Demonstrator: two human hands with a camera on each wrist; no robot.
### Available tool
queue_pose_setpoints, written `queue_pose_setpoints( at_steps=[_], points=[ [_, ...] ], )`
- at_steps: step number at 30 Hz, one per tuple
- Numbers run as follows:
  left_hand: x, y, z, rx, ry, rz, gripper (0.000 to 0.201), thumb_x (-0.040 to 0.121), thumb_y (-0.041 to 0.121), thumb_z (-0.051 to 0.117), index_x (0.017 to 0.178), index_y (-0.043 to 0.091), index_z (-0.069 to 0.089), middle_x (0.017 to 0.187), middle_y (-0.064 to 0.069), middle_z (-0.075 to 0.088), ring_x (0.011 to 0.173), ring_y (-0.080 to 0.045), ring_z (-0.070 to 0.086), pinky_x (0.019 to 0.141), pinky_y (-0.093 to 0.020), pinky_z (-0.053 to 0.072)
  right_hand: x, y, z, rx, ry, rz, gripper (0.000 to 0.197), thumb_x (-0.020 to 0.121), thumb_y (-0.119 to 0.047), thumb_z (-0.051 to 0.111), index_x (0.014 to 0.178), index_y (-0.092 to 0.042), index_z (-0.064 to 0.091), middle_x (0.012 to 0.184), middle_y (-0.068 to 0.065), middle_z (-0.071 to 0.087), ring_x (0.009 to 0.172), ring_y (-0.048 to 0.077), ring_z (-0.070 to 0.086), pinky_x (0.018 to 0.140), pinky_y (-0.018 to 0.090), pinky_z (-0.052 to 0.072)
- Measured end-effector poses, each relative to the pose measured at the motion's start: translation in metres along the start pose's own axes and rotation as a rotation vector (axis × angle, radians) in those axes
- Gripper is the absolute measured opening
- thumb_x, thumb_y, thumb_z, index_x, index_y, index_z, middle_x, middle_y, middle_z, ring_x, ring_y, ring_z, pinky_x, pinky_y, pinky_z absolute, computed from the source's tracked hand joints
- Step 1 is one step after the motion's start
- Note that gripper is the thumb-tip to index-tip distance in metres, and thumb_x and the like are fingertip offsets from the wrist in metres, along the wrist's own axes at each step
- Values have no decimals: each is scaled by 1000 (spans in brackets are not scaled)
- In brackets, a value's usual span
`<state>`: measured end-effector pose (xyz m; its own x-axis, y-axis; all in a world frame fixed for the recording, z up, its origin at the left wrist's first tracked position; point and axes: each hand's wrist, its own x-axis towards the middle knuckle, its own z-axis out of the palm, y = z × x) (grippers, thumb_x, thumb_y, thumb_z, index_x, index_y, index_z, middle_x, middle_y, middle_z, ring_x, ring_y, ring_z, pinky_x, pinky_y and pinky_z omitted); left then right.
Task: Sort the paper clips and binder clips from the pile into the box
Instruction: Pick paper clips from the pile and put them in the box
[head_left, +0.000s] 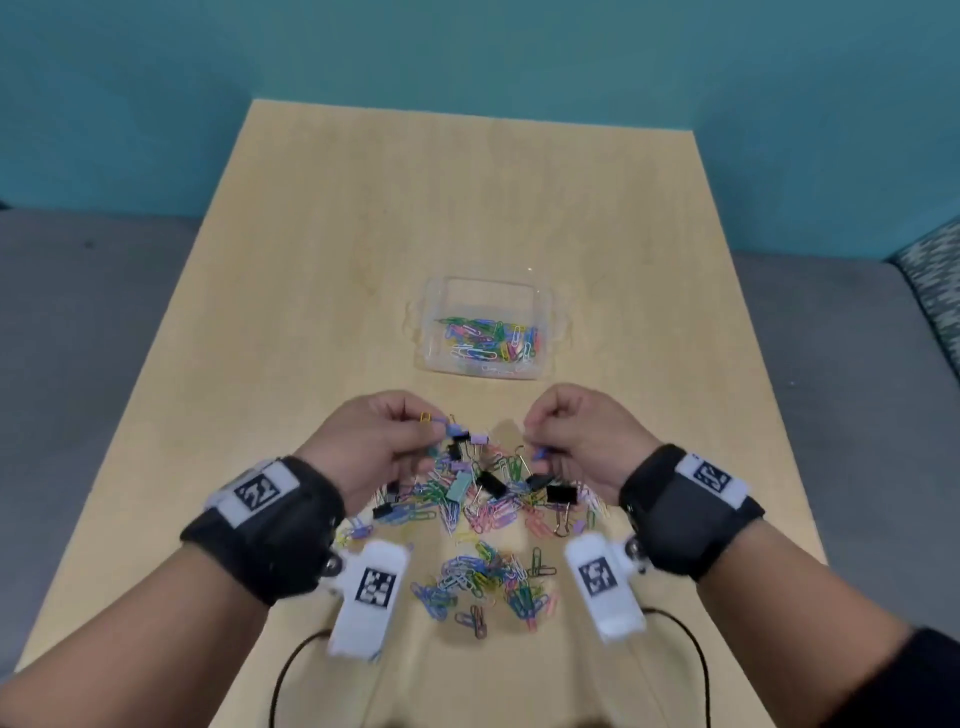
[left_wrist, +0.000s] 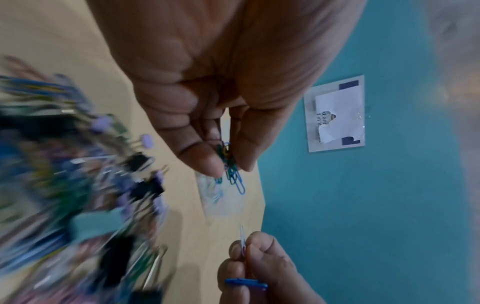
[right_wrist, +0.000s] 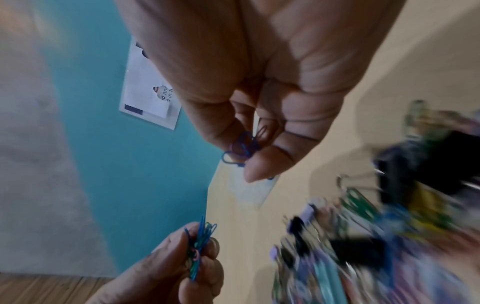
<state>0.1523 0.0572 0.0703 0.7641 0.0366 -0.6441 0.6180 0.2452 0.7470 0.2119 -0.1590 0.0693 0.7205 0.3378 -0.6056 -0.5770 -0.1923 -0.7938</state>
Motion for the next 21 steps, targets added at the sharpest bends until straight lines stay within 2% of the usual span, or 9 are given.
queue_pose_setpoints(
  at_steps=[5,7,9,12,14,15,18,20,21],
  points=[
    [56,52,19,121,114,133,10,81,-3,67,79,6,62,70,-9,59,56,-14,56,51,-19,55,52,-52,2,-76,139,-78,24,84,12,54,72,-8,51,65,12,52,52,18,50,46,26,53],
    [74,67,27,191,156,190,10,81,-1,68,77,7,63,71,-10,60,55,-16,56,51,-20,55,67,-68,4,-129,178,-104,22,83,10,55,70,-9,52,69,14,53,56,20,53,58,35,59],
    [85,74,31,276,169,220,8,81,2,69,82,9,65,77,-11,60,61,-21,57,60,-27,58,75,-79,6,-155,182,-103,18,83,4,60,72,-9,55,79,15,56,66,26,58,72,48,59],
    [89,74,26,446,198,250,20,82,10,69,102,13,65,88,-5,58,73,-22,58,76,-38,58,72,-82,2,-141,167,-71,6,86,-11,65,86,-12,59,93,10,55,76,27,55,72,50,59],
    [76,67,17,485,222,293,22,84,11,66,107,14,65,96,-6,60,78,-21,59,79,-40,58,63,-73,-8,-149,207,-79,8,87,-13,64,93,-13,60,95,9,54,79,25,54,71,49,59],
    [67,60,12,475,217,305,19,85,10,65,104,14,65,96,-7,61,79,-21,59,79,-41,57,54,-64,-13,-164,219,-95,7,87,-13,63,93,-14,60,94,9,55,80,24,55,71,48,59],
    [30,18,-8,456,100,226,6,83,12,67,84,17,68,81,-7,66,70,-23,60,73,-41,55,19,-15,-24,-236,135,-83,10,86,-7,60,80,-15,60,85,11,59,72,23,57,64,42,57],
    [2,-17,-15,375,-84,62,2,75,13,67,74,15,66,74,-11,64,64,-22,56,66,-37,50,-10,26,-24,-278,-40,27,14,80,-5,59,72,-17,60,74,14,57,65,23,52,59,34,44],
    [-12,-35,-14,335,-176,-36,2,73,15,64,74,13,65,75,-11,64,64,-21,56,62,-33,48,-23,44,-21,-299,-152,95,14,76,-6,58,69,-19,61,72,13,57,66,23,50,58,32,40]
  ],
)
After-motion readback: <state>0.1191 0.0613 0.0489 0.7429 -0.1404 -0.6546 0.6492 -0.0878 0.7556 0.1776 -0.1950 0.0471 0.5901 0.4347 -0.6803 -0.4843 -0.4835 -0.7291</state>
